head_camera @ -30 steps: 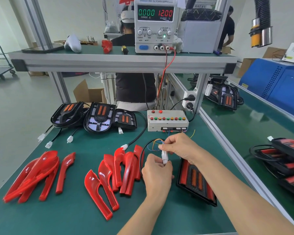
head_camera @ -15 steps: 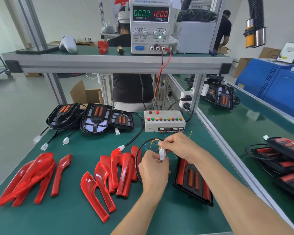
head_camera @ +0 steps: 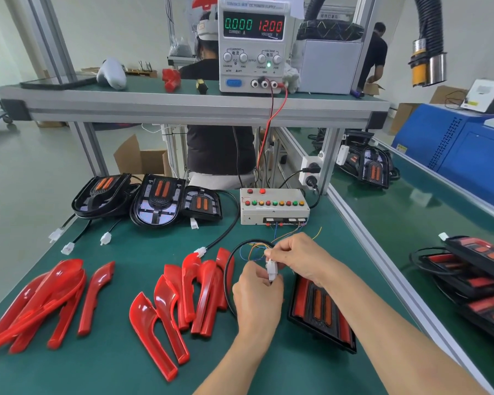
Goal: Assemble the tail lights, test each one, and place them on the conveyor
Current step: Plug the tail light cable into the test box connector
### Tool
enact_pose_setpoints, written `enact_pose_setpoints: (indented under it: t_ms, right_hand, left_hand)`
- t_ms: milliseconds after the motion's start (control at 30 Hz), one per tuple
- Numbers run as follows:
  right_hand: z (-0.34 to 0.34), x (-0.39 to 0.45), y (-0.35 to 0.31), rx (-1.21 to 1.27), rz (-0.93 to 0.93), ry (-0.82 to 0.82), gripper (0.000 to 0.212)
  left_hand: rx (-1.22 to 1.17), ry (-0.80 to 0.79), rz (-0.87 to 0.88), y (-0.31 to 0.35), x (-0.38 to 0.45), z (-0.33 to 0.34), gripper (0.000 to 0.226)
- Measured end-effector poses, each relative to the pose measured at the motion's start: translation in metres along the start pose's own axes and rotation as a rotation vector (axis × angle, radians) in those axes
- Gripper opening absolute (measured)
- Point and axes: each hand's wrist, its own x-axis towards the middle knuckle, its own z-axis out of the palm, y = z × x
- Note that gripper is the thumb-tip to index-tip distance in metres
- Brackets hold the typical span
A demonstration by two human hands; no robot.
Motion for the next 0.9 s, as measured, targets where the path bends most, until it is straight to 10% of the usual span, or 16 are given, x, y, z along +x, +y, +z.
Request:
enact_pose_setpoints:
  t_ms: [400, 533, 700, 900]
  right_hand:
    - [0.008, 0.058, -0.034, -0.444, -0.133, 0.130, 0.035]
    - [-0.012, 0.027, -0.037, -0.248, -0.241, 0.275, 0.027]
    - [-0.052, -0.091, 0.039, -0.069, 0.198, 0.724, 0.040]
    - [-0.017, -0.148, 0.079, 0.238, 0.484, 0.330, 0.044]
  left_hand:
    - [0.295, -0.041, 0.306, -0.031, -0.001, 0.005, 0.034]
    - [0.387, -0.104, 0.413, -0.031, -0.003, 0.004, 0.031]
    - [0.306, -0.050, 0.498, -0.019, 0.000, -0.007, 0.017]
    - [0.277, -0.148, 0.401, 0.011, 0.020, -0.002, 0.034]
